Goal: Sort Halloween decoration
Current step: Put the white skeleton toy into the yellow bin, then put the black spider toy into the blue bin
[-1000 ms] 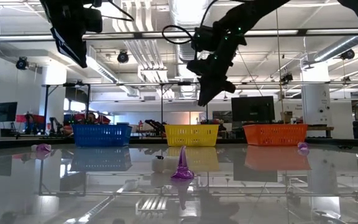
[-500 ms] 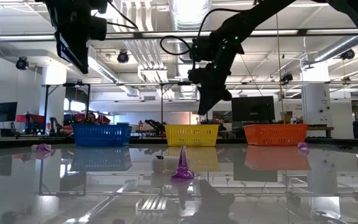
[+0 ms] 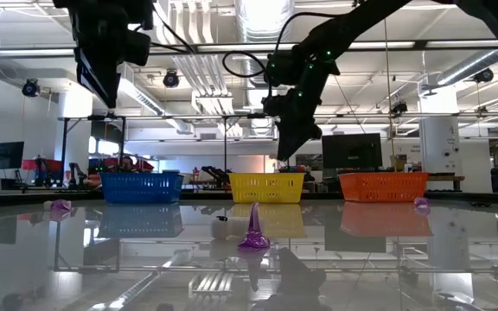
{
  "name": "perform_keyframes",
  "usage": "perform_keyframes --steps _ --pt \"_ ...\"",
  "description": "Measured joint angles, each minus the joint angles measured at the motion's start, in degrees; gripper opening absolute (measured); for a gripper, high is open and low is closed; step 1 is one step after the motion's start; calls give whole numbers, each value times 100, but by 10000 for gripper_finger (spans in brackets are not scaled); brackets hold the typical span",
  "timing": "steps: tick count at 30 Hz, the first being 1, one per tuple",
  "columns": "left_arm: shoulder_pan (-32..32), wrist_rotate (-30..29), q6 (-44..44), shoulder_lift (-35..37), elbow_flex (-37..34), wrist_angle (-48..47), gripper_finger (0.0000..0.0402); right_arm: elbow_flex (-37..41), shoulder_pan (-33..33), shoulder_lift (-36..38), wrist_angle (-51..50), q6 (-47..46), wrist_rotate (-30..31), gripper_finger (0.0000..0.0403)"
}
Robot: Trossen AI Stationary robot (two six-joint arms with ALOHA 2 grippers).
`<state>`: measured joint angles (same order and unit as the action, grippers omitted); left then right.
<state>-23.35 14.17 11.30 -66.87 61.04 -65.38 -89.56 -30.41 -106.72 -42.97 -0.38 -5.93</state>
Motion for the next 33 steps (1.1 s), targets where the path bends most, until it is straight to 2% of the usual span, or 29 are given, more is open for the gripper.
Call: perform_keyframes --steps 10,18,24,29,33 --pt "2 2 134 -38 0 -7 100 0 0 0 1 -36 0 99" --pt "174 31 982 -29 -2 -376 100 0 0 50 -197 -200 -2 114" --pt "758 -47 1568 -29 -45 -408 100 0 0 90 -468 -306 -1 116" --pt "1588 -114 1811 -29 -85 -408 100 0 0 229 -677 -326 0 116" --pt "2364 -684 1977 -72 -88 -406 100 0 0 401 -684 -745 -3 116"
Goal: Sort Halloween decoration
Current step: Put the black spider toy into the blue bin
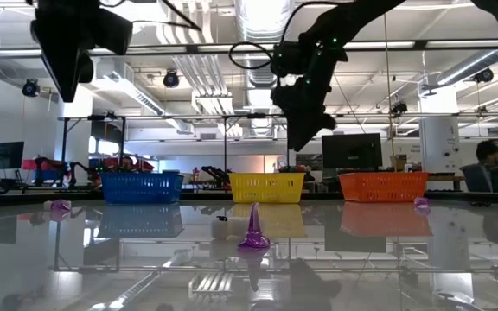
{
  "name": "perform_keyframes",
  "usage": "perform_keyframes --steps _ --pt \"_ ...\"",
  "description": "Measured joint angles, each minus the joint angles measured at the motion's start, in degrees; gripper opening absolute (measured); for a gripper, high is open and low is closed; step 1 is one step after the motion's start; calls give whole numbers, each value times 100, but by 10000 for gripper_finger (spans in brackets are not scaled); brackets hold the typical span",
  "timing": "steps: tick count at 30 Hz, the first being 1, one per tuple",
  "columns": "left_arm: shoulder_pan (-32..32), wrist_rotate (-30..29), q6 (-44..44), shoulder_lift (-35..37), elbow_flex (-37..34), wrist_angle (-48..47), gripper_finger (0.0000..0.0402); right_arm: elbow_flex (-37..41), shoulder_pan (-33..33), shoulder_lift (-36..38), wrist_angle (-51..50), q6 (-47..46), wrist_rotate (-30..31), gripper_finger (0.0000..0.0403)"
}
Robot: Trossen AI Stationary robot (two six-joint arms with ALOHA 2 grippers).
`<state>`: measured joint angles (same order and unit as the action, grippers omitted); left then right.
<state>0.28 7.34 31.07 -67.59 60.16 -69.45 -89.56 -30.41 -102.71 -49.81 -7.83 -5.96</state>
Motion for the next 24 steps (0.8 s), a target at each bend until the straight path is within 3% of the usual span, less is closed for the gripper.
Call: perform_keyframes --steps 3,13,24 --pt "520 -326 217 -51 -82 91 100 0 0 190 -97 -337 -3 114" --pt "1973 -119 1406 -64 -790 883 100 -2 4 1083 -143 -1377 -8 118" --pt "2700 -226 1787 -64 -1101 2221 133 -2 298 1882 -468 -2220 -4 116"
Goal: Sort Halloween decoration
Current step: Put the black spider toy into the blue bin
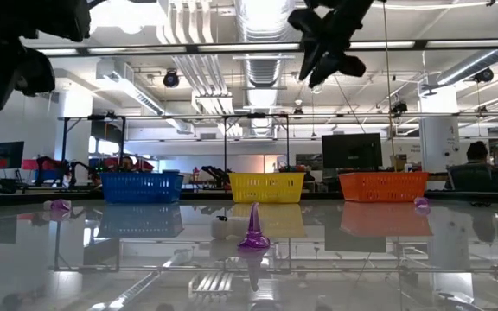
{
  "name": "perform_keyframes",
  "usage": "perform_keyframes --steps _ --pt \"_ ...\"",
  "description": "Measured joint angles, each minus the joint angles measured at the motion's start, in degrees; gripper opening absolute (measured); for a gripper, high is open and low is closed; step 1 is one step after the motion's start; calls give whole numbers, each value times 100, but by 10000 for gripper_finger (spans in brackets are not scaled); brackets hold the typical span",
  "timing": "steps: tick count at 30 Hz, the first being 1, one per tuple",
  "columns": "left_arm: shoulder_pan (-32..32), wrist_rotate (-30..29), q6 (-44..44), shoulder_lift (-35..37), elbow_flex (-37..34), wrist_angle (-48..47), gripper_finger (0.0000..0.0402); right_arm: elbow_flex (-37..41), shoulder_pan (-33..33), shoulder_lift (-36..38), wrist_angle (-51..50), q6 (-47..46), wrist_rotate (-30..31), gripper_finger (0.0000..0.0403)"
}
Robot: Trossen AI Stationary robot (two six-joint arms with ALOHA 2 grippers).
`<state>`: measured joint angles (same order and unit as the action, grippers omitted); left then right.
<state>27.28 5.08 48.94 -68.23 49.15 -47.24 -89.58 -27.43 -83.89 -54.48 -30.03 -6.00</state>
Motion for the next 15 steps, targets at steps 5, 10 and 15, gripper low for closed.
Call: perform_keyframes --steps 5,10,15 --pt "59 -148 292 -41 -369 169 138 0 283 245 -406 -232 1 118" --pt "194 -147 480 -142 -692 483 135 0 516 353 -554 -312 2 119" --pt "282 -146 517 -420 -883 1100 135 0 688 340 -546 -379 8 116"
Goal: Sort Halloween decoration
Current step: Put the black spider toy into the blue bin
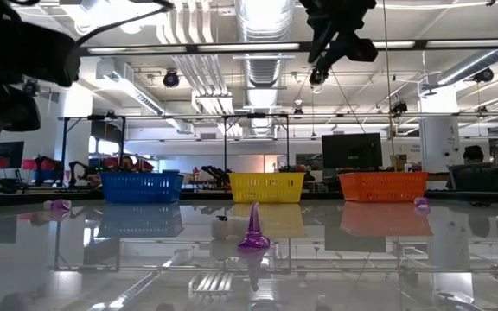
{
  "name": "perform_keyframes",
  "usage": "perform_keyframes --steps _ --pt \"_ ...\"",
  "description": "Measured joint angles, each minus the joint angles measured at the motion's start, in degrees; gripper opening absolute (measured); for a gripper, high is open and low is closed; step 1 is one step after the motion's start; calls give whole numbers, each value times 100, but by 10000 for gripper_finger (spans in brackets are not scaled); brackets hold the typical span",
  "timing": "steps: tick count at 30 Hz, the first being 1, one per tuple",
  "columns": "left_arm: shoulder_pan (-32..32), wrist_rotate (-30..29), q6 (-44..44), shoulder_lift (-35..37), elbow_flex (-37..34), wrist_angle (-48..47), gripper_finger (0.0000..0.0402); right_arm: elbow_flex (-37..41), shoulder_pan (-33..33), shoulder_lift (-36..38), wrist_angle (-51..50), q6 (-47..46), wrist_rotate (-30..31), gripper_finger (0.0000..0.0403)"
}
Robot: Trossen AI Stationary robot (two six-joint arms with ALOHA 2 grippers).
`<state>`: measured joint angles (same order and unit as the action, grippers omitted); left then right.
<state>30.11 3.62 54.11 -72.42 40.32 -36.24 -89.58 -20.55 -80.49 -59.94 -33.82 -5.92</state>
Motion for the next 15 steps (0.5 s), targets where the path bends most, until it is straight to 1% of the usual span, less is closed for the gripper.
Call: perform_keyframes --steps 7,15 --pt "11 -1 -174 -668 4 151 135 0 159 -37 1 -11 1 118" --pt "11 -2 -256 -1270 14 680 135 0 159 -37 2 -87 1 110"
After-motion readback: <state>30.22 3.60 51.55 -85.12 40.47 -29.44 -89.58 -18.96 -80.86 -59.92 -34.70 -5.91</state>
